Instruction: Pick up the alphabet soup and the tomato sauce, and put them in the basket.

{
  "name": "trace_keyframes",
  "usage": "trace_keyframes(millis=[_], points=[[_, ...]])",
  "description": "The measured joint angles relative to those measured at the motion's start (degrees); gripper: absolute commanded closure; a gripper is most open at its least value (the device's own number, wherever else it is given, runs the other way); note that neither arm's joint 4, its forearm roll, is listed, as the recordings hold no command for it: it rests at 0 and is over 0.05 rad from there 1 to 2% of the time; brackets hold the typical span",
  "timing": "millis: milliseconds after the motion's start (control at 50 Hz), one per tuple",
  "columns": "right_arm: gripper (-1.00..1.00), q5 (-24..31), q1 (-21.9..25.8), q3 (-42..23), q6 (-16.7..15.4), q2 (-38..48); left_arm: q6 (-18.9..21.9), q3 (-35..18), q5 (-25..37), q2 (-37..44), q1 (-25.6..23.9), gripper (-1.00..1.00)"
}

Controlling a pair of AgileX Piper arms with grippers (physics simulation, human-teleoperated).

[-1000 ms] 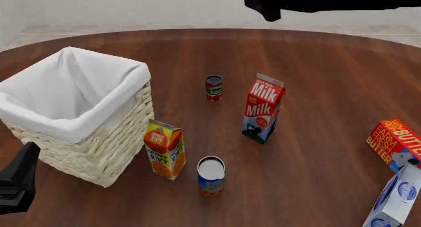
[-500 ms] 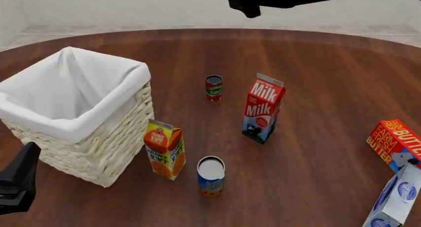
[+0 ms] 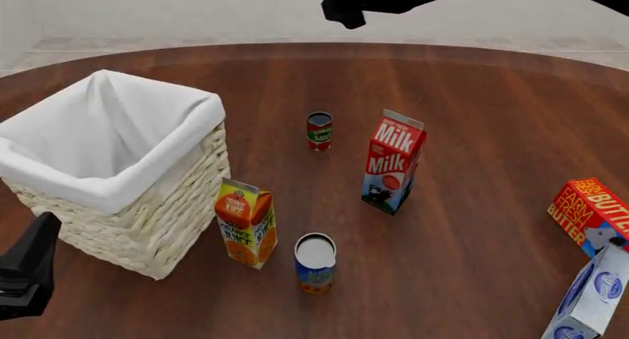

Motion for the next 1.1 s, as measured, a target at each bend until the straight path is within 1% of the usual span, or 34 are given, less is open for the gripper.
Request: trace_keyframes(millis=[260,480,600,780,1100], points=[[-1.0,6.1,0.0,-7.5,0.4,5.7,0.0,0.0,0.0,-0.1,0.0,-1.0],[-1.0,12.5,-0.5,-15.7,0.8,11.3,0.0,0.0,0.1,-0.2,0.0,-1.0],[-1.0,15.2,-0.2,-18.6,1.0,14.0,0.0,-0.1,0.2,-0.3,0.0,-1.0],[-1.0,17.6,0.0,-21.4,0.8,17.3,-0.1,-0.1,0.2,-0.4,0.0,-1.0],[-1.0,19.3,-0.8,-25.7,-0.3,22.7,-0.2,-0.1,0.1,-0.2,0.0,-1.0]])
